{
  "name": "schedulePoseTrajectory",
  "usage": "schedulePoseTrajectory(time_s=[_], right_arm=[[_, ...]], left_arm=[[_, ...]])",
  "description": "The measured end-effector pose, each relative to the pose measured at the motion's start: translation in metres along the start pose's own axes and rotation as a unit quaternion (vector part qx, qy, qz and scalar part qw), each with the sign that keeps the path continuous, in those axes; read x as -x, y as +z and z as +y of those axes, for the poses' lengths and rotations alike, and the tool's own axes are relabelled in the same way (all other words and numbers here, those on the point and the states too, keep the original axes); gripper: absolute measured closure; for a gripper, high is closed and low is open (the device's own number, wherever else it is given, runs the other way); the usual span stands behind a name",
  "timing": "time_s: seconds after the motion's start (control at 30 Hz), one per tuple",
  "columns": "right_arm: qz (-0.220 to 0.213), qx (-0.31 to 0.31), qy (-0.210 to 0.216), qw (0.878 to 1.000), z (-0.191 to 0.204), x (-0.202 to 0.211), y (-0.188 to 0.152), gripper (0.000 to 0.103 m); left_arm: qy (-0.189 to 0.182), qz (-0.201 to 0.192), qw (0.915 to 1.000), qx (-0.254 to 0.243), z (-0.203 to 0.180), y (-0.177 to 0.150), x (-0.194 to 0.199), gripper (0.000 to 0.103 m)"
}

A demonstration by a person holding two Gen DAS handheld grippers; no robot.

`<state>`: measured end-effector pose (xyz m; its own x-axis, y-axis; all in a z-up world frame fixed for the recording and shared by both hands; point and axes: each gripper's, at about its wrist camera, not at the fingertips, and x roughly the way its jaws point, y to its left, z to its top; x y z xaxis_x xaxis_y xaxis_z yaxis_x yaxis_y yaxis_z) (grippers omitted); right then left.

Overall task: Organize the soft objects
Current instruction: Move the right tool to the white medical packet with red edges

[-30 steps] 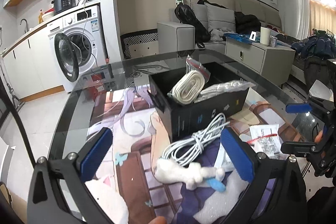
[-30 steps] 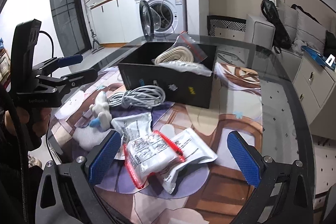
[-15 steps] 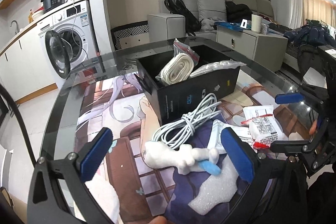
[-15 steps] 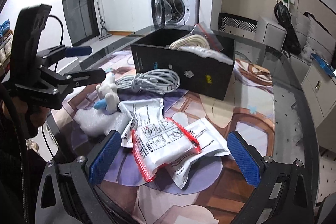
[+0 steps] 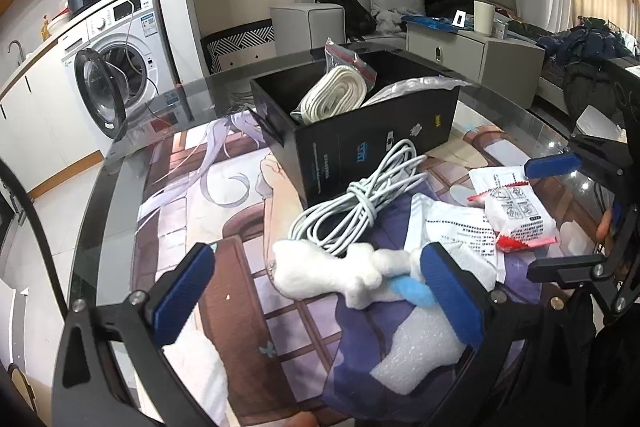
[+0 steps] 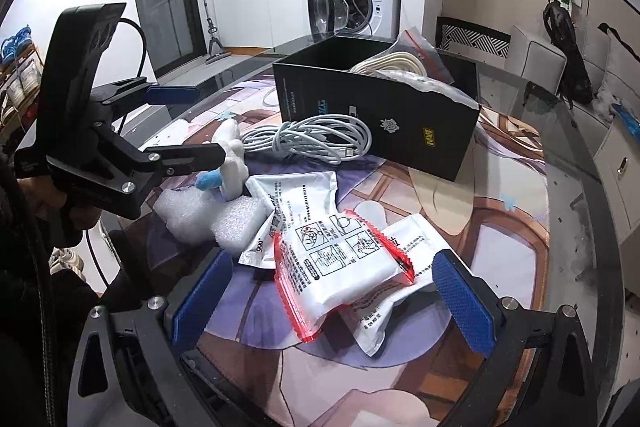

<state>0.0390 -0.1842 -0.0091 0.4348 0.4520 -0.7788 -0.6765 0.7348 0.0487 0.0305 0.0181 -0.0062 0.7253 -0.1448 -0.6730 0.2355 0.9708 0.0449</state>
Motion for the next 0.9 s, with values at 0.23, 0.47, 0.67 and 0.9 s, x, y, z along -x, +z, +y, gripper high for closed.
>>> schedulePoseTrajectory(time_s=[0.23,0.47,0.67,0.9], right_arm=[[0.000,-0.001,0.015,1.000,0.000,-0.002,0.002,0.009],[0.006,0.000,0.018,1.000,0.000,-0.007,0.002,0.016],[0.006,-0.002,0.020,1.000,-0.002,-0.006,0.002,0.016],[0.005,-0.001,0.020,1.000,-0.004,-0.006,0.003,0.016]], left_arm=[[-0.040,0.022,0.9989,-0.010,0.005,-0.004,-0.006,0.000],[-0.058,0.032,0.9978,-0.012,0.001,-0.003,-0.012,0.000],[-0.059,0.043,0.9972,-0.019,-0.002,-0.002,-0.019,0.000],[-0.048,0.058,0.9969,-0.025,-0.002,0.000,-0.032,0.000]])
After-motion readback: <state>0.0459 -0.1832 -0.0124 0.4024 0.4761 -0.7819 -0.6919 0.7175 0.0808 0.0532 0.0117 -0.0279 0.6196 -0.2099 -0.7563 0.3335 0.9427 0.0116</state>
